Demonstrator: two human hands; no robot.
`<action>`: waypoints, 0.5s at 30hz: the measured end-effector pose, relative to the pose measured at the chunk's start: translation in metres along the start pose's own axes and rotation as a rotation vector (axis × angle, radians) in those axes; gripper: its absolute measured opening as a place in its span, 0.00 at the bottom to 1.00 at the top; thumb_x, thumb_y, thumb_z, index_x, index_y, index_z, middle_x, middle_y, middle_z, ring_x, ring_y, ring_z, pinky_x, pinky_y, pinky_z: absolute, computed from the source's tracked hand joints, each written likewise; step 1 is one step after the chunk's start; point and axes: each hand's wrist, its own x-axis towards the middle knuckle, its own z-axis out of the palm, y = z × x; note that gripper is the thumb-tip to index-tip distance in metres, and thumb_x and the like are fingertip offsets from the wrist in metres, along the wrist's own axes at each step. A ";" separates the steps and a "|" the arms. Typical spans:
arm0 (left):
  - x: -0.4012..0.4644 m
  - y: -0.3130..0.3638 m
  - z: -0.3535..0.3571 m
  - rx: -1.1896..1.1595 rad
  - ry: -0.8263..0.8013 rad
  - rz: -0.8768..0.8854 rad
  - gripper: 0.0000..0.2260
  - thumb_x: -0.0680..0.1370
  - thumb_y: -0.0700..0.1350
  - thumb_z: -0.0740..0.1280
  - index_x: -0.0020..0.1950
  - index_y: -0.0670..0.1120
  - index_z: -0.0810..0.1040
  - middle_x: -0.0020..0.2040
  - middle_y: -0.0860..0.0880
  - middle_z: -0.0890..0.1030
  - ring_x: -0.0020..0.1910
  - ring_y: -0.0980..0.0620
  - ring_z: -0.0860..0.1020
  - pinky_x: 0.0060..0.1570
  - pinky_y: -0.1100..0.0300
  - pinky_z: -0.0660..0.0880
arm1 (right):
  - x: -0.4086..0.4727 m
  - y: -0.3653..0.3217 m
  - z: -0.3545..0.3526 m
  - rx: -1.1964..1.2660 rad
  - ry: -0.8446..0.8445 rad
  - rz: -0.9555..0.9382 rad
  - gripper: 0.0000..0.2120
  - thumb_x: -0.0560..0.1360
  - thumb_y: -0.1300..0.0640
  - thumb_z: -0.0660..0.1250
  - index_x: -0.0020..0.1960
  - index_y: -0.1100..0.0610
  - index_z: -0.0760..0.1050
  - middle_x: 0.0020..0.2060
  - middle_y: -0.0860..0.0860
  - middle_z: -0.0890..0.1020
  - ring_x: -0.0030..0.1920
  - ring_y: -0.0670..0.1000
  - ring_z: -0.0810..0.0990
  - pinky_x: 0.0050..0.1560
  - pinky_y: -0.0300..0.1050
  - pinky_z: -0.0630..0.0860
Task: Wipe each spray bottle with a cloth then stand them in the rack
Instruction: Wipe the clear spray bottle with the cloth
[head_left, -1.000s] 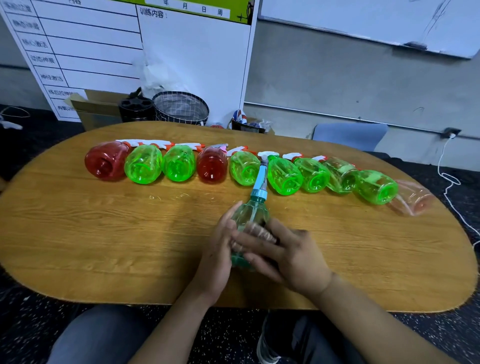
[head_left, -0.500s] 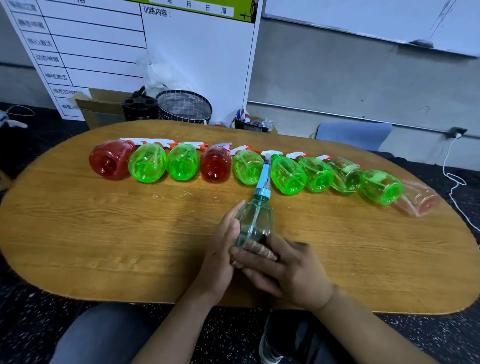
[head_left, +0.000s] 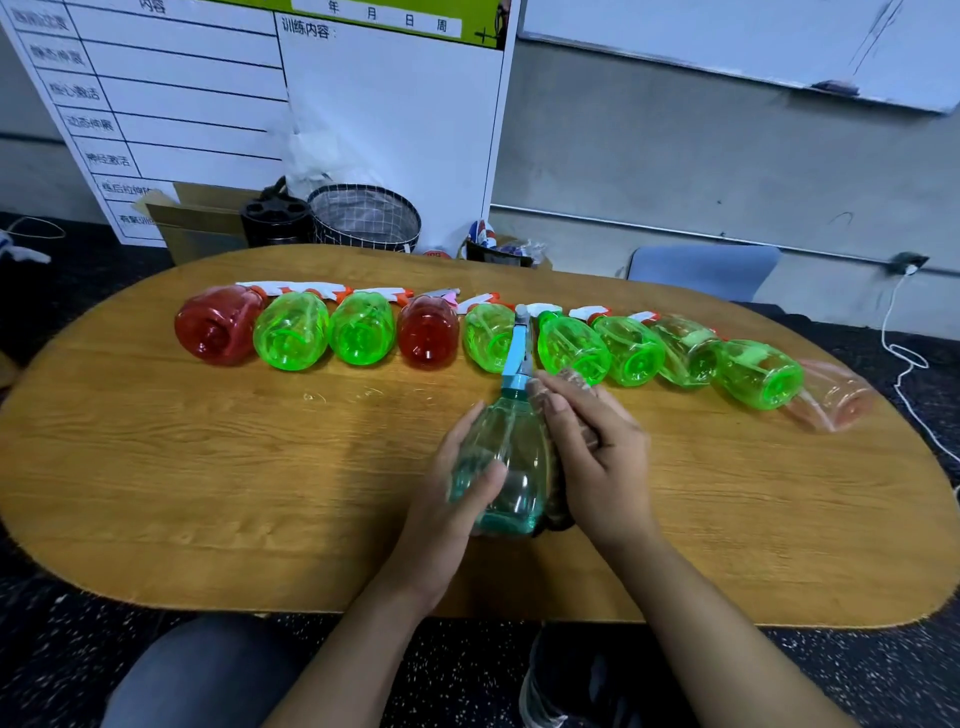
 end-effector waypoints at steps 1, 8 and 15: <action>0.001 -0.001 0.000 -0.016 0.008 -0.002 0.32 0.78 0.57 0.74 0.80 0.61 0.67 0.74 0.52 0.79 0.71 0.48 0.80 0.64 0.48 0.81 | 0.003 -0.001 -0.002 -0.006 0.019 0.012 0.14 0.83 0.47 0.65 0.65 0.48 0.84 0.49 0.50 0.84 0.50 0.46 0.80 0.49 0.38 0.75; 0.000 -0.005 -0.001 -0.023 -0.018 -0.023 0.22 0.84 0.55 0.58 0.79 0.65 0.67 0.75 0.53 0.78 0.72 0.47 0.79 0.68 0.32 0.76 | 0.010 -0.004 0.000 -0.205 -0.106 -0.056 0.15 0.83 0.46 0.65 0.66 0.47 0.83 0.42 0.47 0.78 0.44 0.40 0.77 0.42 0.33 0.69; 0.002 -0.016 -0.004 0.055 0.013 0.010 0.22 0.86 0.54 0.55 0.82 0.59 0.66 0.78 0.53 0.75 0.77 0.50 0.73 0.78 0.39 0.68 | -0.032 -0.002 -0.001 -0.298 -0.219 -0.364 0.15 0.84 0.47 0.66 0.69 0.46 0.81 0.48 0.51 0.77 0.40 0.50 0.80 0.36 0.50 0.81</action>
